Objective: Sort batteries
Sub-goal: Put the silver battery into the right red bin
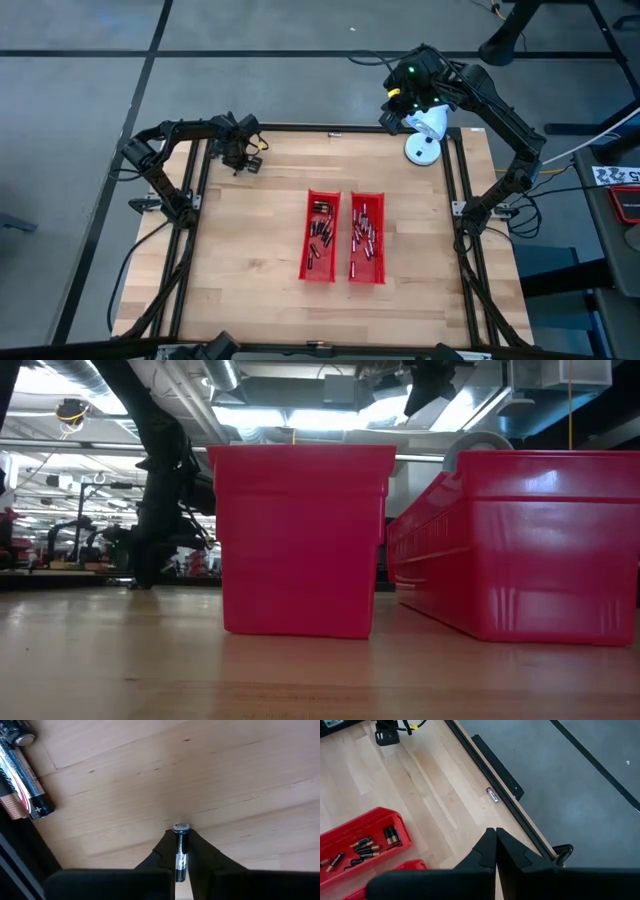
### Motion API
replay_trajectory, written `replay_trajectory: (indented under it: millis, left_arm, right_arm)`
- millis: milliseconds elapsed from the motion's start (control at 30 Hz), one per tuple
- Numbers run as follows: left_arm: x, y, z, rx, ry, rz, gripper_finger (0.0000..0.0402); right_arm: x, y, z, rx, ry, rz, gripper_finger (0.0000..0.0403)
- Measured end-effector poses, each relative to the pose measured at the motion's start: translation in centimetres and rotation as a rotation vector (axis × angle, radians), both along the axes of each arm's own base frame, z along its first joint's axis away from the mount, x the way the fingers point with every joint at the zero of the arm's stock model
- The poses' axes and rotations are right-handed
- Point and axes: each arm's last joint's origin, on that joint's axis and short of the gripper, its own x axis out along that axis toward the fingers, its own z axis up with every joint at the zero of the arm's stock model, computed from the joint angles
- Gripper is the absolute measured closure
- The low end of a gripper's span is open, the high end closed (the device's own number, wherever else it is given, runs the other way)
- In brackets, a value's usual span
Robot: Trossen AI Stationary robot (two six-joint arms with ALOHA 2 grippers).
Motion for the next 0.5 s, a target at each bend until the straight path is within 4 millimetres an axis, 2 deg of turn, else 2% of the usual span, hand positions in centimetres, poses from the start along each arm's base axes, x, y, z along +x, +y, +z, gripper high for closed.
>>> replay_trajectory:
  millis: [267,500]
  left_arm:
    - [-0.1,-0.1,0.3,-0.001,-0.015,-0.033,0.0382]
    - [0.0,-0.8,2.5,0.02,-0.14,-0.045,0.0387]
  right_arm:
    - [0.0,0.0,0.0,0.001,0.007,0.004,0.0398]
    - [0.0,0.0,0.0,0.0,0.007,0.004,0.0398]
